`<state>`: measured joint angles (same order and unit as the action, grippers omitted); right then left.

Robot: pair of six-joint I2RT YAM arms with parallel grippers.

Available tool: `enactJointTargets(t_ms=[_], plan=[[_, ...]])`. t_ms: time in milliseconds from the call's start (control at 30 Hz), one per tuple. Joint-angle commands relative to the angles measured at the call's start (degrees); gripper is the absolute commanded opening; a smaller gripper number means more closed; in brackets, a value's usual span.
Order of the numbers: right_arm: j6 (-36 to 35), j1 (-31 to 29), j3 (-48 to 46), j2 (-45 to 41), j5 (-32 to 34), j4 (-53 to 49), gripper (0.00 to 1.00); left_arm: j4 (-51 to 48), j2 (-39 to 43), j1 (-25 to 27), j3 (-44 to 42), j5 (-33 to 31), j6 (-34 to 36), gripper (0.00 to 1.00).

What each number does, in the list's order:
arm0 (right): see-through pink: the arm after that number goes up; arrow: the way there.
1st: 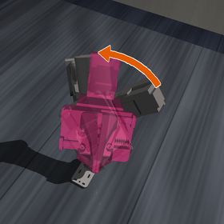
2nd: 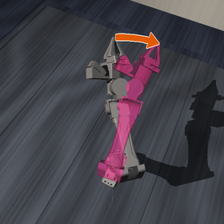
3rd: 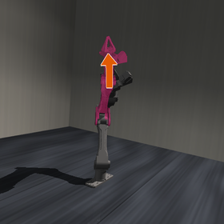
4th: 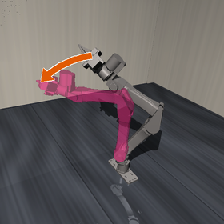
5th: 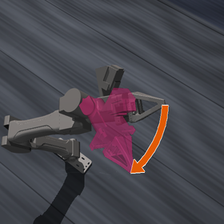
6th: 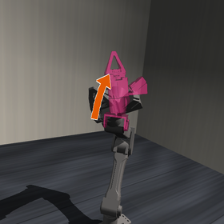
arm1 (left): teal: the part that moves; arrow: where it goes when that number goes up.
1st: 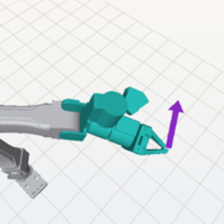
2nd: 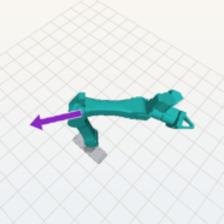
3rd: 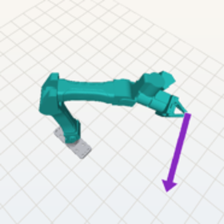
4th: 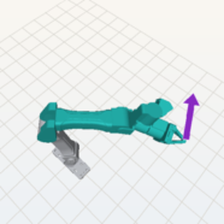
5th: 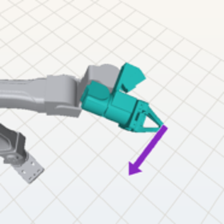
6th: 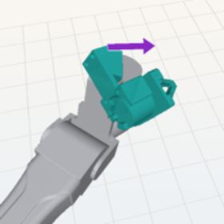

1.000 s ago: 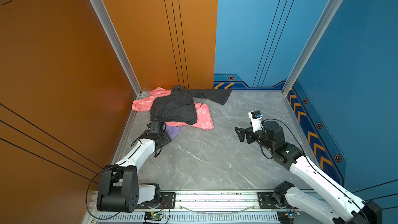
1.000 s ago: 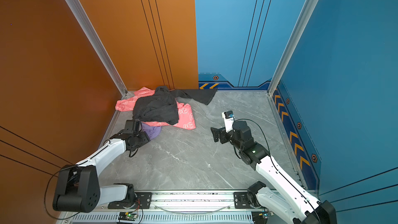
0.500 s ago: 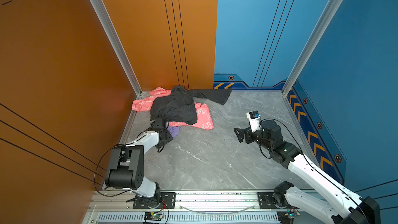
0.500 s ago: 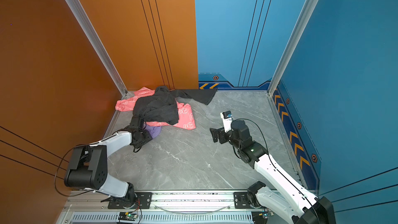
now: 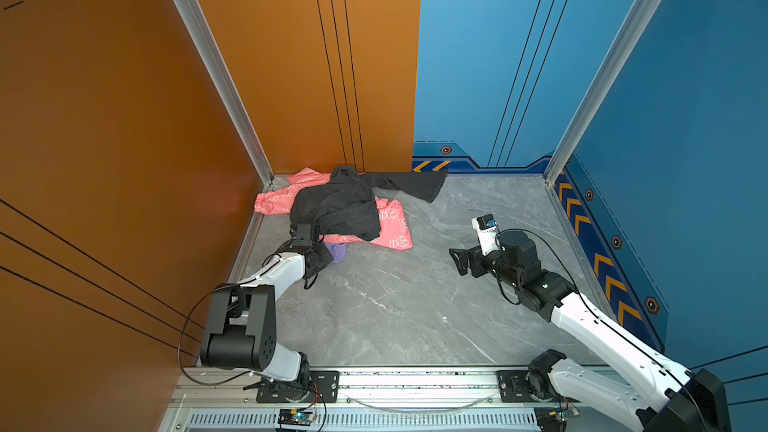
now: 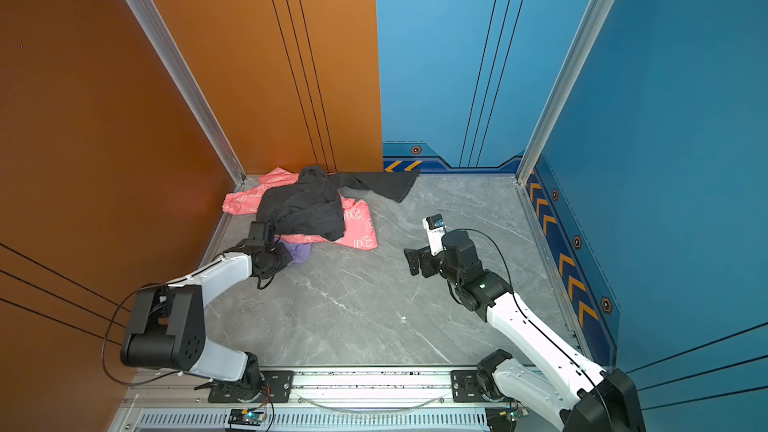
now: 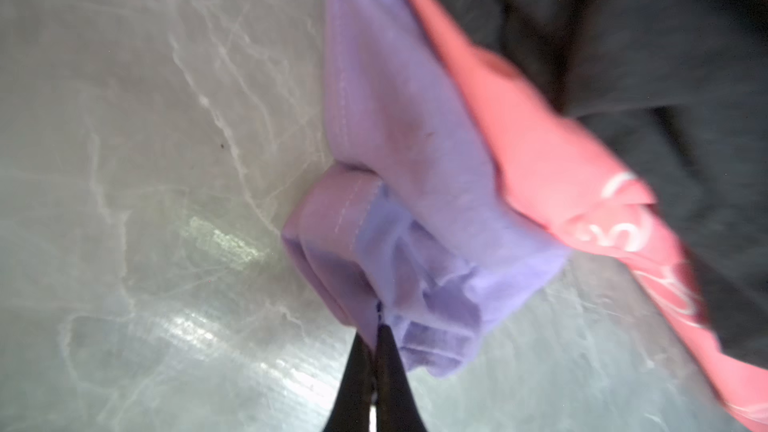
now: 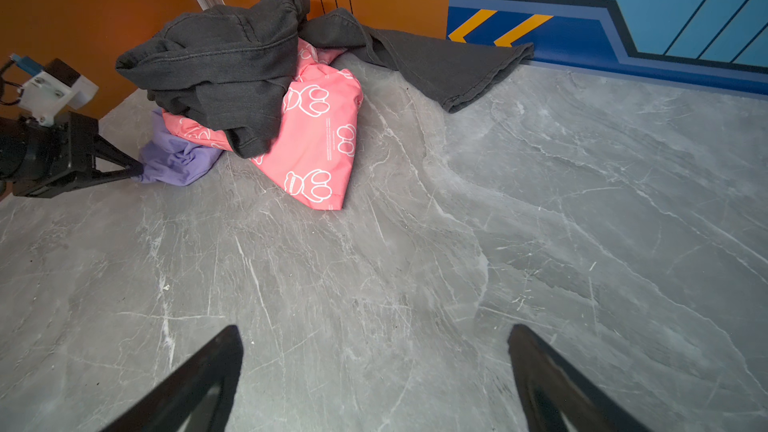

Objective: Pick out a specific cloth from the pile
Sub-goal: 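Lower the left gripper onto the lavender shirt edge and close it, then lift the lavender shirt high out of the pile with the left gripper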

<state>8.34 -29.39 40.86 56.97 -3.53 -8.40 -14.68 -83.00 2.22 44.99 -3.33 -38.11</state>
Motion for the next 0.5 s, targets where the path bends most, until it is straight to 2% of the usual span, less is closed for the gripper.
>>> enactJointTargets(t_ms=[0, 233, 467], plan=[[-1.3, -0.4, 1.8, 0.2, -0.6, 0.1, 1.0, -1.4, 5.6, 0.5, 3.9, 0.9, 1.2, 0.0], [-1.8, -0.5, 4.5, 0.6, -0.7, 0.1, 1.0, -5.7, 14.6, 3.1, 14.5, -3.1, 3.9, 0.0], [-2.1, -1.1, 7.8, 1.7, -1.1, 0.2, 1.0, -7.8, 16.3, 5.0, 29.7, -4.1, 7.8, 0.0]])
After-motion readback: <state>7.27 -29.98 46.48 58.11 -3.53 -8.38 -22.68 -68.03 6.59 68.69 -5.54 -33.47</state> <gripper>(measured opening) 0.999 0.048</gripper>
